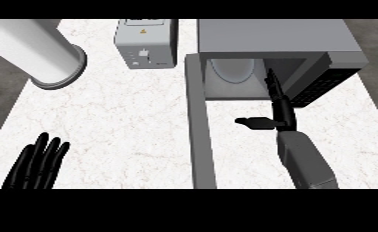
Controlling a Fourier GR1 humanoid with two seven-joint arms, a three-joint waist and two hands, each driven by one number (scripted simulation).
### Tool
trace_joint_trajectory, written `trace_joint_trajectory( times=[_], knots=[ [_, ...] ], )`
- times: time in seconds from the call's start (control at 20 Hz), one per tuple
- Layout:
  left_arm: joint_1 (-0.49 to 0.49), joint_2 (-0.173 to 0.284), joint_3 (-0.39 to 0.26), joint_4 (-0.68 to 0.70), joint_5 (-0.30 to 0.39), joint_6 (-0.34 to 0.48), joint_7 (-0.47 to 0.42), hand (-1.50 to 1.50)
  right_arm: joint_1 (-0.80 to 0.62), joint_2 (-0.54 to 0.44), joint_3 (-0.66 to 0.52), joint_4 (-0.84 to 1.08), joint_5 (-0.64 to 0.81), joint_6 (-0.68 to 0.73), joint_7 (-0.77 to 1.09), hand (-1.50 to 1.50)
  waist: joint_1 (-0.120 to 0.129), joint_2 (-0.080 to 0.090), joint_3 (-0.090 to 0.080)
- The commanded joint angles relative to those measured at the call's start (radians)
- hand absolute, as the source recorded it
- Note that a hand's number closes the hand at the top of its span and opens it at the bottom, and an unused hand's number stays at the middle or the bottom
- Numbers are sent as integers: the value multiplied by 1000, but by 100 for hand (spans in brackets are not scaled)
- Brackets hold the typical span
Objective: Pick up the milk, place it into the microwave and close the microwave
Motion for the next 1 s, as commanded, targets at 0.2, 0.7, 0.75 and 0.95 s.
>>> trace_joint_trajectory(
  times=[0.2,0.7,0.75,0.95],
  knots=[
    [-95,48,-73,93,29,-97,28,-150,231,-2,20,-113,-55,217,-85,-150,-15,7,3],
    [-292,24,-127,176,-46,-84,143,150,611,17,119,-531,-88,317,-89,-150,-19,10,3],
    [-249,22,-155,233,-57,-101,64,150,643,-12,101,-518,-107,351,-118,-150,-9,10,3],
    [-355,32,-138,294,-60,-128,70,150,747,-31,106,-619,-129,363,-95,-150,-4,12,4]
  ],
)
